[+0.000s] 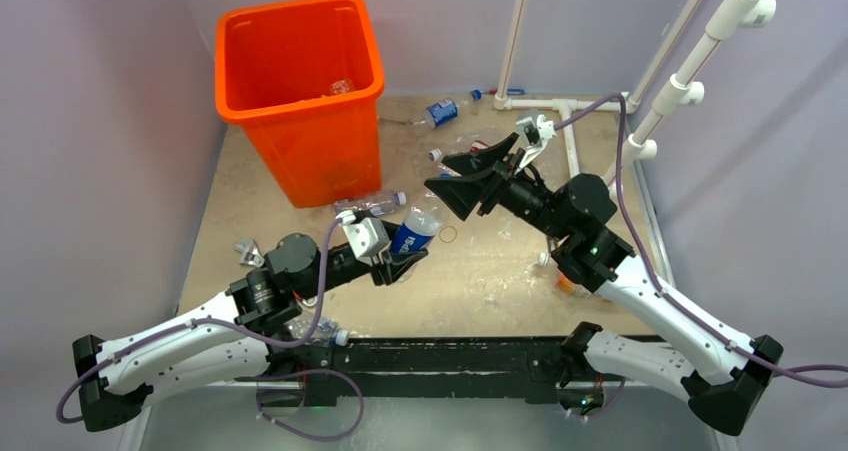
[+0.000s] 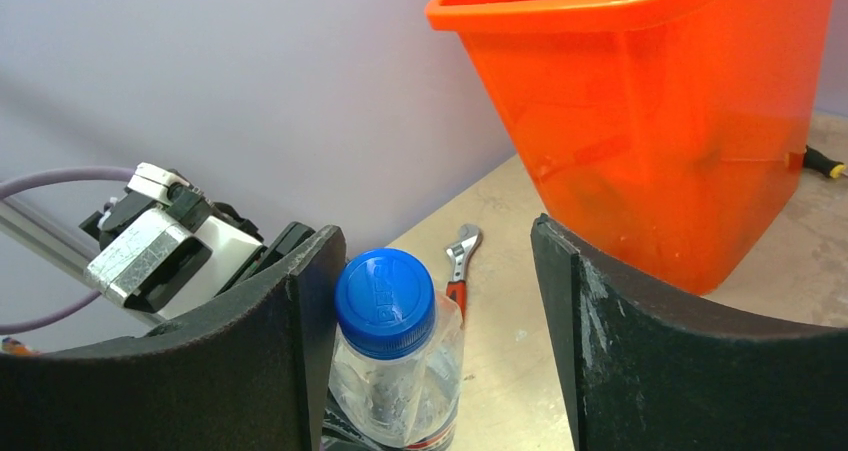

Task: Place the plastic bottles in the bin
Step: Pick up the plastic bottle at the center of the board, then place the plastic bottle in the trash bin, then pick up the plastic bottle at the center of the board.

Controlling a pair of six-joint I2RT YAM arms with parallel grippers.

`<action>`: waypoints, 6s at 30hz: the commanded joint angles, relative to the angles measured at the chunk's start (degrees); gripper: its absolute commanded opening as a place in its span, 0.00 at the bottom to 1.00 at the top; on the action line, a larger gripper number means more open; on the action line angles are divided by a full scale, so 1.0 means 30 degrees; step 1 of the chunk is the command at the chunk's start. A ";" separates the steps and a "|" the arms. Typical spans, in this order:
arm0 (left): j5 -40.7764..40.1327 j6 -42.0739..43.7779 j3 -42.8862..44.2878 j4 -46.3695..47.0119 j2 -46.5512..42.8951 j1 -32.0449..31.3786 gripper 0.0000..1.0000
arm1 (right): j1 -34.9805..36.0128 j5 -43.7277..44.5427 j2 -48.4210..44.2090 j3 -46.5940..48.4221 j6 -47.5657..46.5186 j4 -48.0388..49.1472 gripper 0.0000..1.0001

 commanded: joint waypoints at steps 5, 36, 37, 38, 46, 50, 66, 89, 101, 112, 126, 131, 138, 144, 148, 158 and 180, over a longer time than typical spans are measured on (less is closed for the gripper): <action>0.0122 0.0470 0.0064 0.1320 -0.0444 -0.0068 0.25 | 0.0096 -0.1372 0.0606 0.0982 0.0184 -0.1431 0.80; -0.0053 0.0523 0.0053 0.1254 -0.0532 -0.0068 0.20 | 0.0038 -0.3096 0.0202 -0.0701 0.5405 0.3571 0.60; -0.0045 0.0513 0.0050 0.1235 -0.0532 -0.0068 0.20 | 0.0038 -0.3055 0.0215 -0.0756 0.5528 0.3713 0.56; -0.0029 0.0501 0.0050 0.1243 -0.0532 -0.0068 0.20 | 0.0016 -0.3046 0.0216 -0.0861 0.5620 0.3944 0.50; -0.0672 0.0141 0.0825 0.0070 -0.0245 -0.0068 0.56 | 0.0007 -0.3525 0.0304 -0.0732 0.5303 0.4332 0.05; -0.2361 -0.0507 0.1173 -0.0386 -0.0389 -0.0068 0.83 | -0.0013 -0.3129 -0.0184 -0.0476 0.4519 0.3662 0.00; -0.7199 -0.0415 -0.0047 0.1034 -0.3460 -0.0068 0.99 | 0.0025 0.2193 -0.3358 -0.0088 -0.1035 0.2481 0.00; -1.5947 0.1040 -0.0976 0.1998 -0.8912 0.0222 0.94 | 0.0037 0.4983 0.5194 0.5402 -0.2628 1.2059 0.00; -1.6390 0.1317 -0.1107 0.2201 -0.9432 0.0459 0.94 | 0.0223 0.5099 1.3511 1.3859 -0.4386 1.1190 0.00; -1.6478 0.1374 -0.0998 0.2070 -0.8431 0.0516 0.94 | 0.2030 0.7641 2.1210 2.3762 -1.3233 0.2924 0.00; -1.6240 0.1368 -0.0930 0.2016 -0.7457 0.0635 0.99 | 0.2001 0.6648 2.3594 2.6637 -1.1752 0.1675 0.99; -1.6352 0.0966 -0.0681 0.1804 -0.6936 0.0672 0.99 | 0.2001 0.6192 2.1245 2.5990 -1.0544 0.1902 0.99; -1.6488 0.0397 -0.0246 0.1399 -0.5849 0.0749 0.99 | 0.2027 0.6731 1.2612 1.5824 -0.7916 0.5588 0.99; -1.6776 0.0057 0.0152 0.0809 -0.5090 0.0789 0.99 | 0.2001 0.9282 0.5073 0.3999 -0.6196 0.6616 0.99; -1.6669 0.0059 0.0204 0.0650 -0.4559 0.0811 0.98 | 0.2003 1.0035 0.3712 0.0585 -0.4968 0.4727 0.99; -1.6395 0.0056 0.0573 -0.0080 -0.3571 0.0811 0.95 | -0.0371 0.6747 0.6220 -0.4860 0.2431 0.5784 0.69; -1.6268 -0.0560 0.0659 -0.0299 -0.3198 0.0832 0.93 | -0.3018 0.4344 2.0863 -0.1310 1.5747 1.4017 0.74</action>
